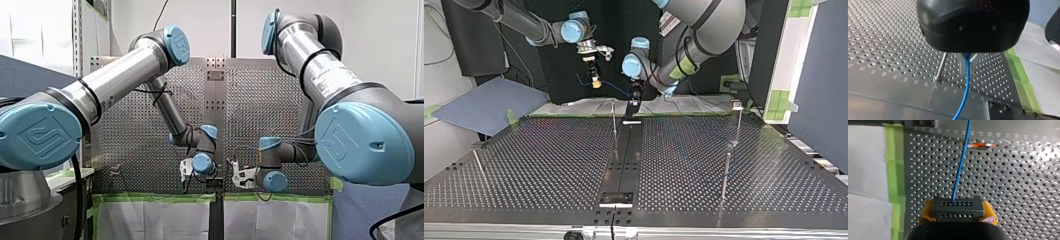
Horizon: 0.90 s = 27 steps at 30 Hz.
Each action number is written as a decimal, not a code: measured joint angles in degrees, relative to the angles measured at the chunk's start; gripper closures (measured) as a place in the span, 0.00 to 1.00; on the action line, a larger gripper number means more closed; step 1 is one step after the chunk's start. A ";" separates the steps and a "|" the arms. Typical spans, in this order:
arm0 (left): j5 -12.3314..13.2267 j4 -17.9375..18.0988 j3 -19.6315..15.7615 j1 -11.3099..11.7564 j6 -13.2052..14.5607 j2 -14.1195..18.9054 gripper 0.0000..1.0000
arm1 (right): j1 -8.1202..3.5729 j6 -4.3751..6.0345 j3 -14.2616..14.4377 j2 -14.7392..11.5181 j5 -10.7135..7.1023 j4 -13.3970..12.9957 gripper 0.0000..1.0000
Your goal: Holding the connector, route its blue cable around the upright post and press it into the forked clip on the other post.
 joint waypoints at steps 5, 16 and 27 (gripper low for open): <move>-0.52 1.88 -0.48 -0.52 -0.55 0.00 1.00 | -0.05 -0.23 -0.60 0.51 -0.08 0.61 1.00; -0.61 5.57 -0.61 -2.56 -0.41 -0.03 1.00 | -0.16 -0.28 -1.40 0.58 -0.14 0.45 1.00; -2.99 6.53 -0.64 -3.58 2.36 -0.04 1.00 | -1.03 -0.29 -2.05 0.58 -0.15 -0.15 1.00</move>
